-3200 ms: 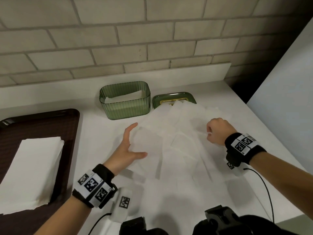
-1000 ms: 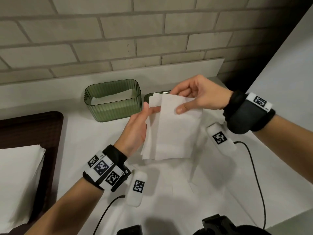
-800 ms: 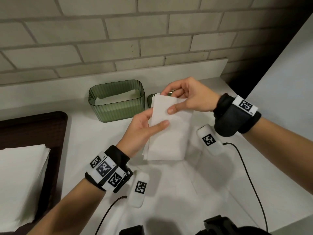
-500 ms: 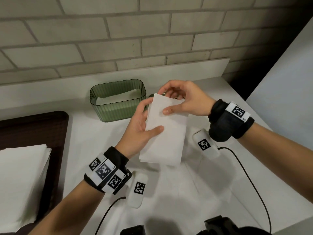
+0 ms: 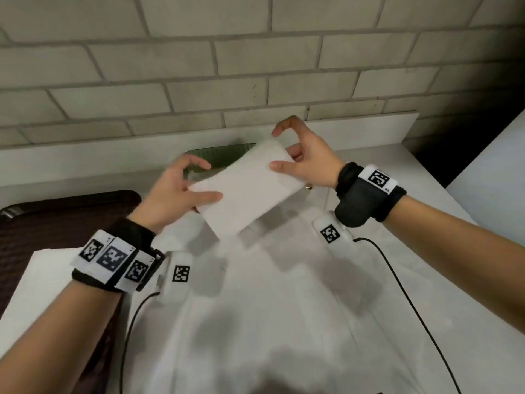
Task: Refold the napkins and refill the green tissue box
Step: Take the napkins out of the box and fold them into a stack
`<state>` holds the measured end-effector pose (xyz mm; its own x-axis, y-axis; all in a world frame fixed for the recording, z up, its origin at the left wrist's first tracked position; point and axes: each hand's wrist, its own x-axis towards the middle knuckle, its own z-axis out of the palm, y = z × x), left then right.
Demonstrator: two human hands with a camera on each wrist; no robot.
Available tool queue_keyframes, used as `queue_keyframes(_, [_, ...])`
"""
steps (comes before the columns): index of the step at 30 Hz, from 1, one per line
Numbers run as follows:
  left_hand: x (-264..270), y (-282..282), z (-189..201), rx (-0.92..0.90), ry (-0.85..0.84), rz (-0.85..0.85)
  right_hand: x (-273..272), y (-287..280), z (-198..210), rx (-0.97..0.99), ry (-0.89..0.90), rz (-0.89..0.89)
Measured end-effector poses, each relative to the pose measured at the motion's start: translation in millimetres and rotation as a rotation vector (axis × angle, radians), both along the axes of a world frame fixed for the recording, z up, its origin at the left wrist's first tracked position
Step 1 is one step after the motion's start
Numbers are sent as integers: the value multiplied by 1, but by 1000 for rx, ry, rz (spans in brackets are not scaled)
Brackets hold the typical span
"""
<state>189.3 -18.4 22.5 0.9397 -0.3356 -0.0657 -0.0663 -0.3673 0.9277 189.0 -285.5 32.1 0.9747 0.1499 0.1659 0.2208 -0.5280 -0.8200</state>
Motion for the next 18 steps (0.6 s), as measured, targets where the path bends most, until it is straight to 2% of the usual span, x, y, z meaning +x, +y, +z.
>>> queue_keyframes(3, [47, 11, 17, 203, -335, 217, 29, 19, 7, -43, -74, -13])
queue_keyframes(5, [72, 7, 21, 392, -444, 268, 50, 32, 5, -119, -89, -47])
queue_keyframes(8, [93, -6, 8, 529, -439, 199, 76, 46, -6, -385, -7, -79])
queue_keyframes(11, [101, -14, -15, 680, -319, 115, 85, 51, -24, -705, 50, -67])
queue_keyframes(16, [106, -14, -28, 807, -244, -31, 79, 50, -42, -919, 67, -44])
queue_keyframes(18, [101, -16, -26, 931, -295, -73, 73, 49, -41, -979, 28, -34])
